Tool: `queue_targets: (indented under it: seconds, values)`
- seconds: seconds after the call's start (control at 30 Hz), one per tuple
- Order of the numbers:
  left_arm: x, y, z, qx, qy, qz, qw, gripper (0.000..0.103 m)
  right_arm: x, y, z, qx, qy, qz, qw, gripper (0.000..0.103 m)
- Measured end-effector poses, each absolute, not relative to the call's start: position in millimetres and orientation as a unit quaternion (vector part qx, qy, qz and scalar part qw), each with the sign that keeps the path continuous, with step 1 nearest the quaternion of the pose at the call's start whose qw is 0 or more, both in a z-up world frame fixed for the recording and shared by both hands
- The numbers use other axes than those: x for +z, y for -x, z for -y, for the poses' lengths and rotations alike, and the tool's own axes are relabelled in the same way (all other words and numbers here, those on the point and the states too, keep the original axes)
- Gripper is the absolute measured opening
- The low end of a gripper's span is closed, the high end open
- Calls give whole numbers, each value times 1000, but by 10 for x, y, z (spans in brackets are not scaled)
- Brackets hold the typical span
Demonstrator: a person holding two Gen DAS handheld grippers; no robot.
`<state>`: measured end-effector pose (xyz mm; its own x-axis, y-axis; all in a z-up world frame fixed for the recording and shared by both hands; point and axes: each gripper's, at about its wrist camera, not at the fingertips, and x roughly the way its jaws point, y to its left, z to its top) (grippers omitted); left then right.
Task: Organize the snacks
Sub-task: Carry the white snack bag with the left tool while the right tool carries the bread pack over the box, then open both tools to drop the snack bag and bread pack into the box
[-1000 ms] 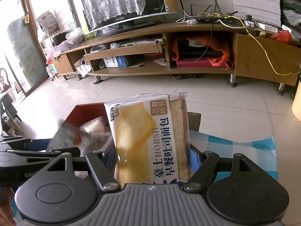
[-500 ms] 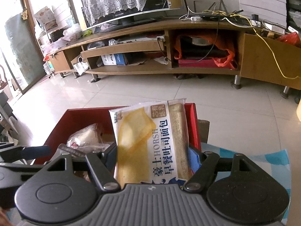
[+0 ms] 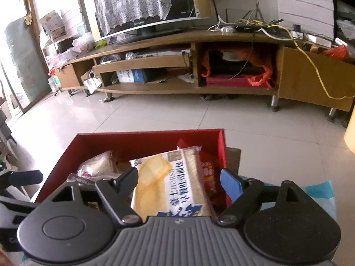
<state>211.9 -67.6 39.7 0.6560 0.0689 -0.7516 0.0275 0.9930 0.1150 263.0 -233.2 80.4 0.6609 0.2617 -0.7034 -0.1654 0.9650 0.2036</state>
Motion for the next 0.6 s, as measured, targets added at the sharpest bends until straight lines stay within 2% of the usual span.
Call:
queue_targets:
  seconds: [0.6]
  values:
    - [493,-1909,829,-15,-58,-404,913,94,851,-2377,2589,101,-63,-409,905,81]
